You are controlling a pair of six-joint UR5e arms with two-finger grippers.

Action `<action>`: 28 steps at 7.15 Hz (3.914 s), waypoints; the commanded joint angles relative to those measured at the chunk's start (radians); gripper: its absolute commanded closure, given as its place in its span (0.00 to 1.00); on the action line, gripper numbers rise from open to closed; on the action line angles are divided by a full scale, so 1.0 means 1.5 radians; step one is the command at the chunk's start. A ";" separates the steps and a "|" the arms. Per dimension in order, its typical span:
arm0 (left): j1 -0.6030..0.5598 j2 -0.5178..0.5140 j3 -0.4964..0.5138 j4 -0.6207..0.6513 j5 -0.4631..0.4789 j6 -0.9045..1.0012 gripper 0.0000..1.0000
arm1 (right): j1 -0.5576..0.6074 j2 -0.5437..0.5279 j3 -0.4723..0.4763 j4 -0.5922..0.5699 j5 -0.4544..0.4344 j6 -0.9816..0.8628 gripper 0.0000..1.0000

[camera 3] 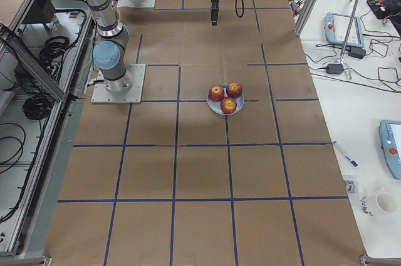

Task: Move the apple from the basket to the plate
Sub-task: 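Lower the left gripper over the yellow-red apple in the wicker basket, then close the left gripper on the yellow-red apple and lift it, then carry the apple with the left gripper toward the table center and lower it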

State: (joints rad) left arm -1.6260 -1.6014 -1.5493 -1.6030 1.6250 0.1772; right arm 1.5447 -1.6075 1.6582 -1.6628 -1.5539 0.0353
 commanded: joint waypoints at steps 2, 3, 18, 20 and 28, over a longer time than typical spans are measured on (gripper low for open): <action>0.034 -0.003 -0.003 -0.001 0.004 0.077 0.01 | 0.000 0.002 0.000 0.000 0.000 0.000 0.00; 0.063 -0.008 -0.005 0.004 0.003 0.145 0.01 | 0.000 0.002 0.000 0.000 0.000 0.000 0.00; 0.250 -0.300 -0.094 0.301 -0.035 0.411 0.40 | 0.000 0.000 0.001 0.001 0.000 0.000 0.00; 0.236 -0.283 -0.078 0.280 -0.036 0.372 0.56 | 0.000 0.000 0.001 0.001 0.000 -0.001 0.00; -0.144 -0.292 0.049 0.193 -0.051 -0.160 0.62 | 0.000 0.002 0.001 0.002 0.000 -0.001 0.00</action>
State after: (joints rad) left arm -1.7672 -2.0042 -1.4788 -1.3570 1.5517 0.0443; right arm 1.5447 -1.6048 1.6597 -1.6609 -1.5539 0.0340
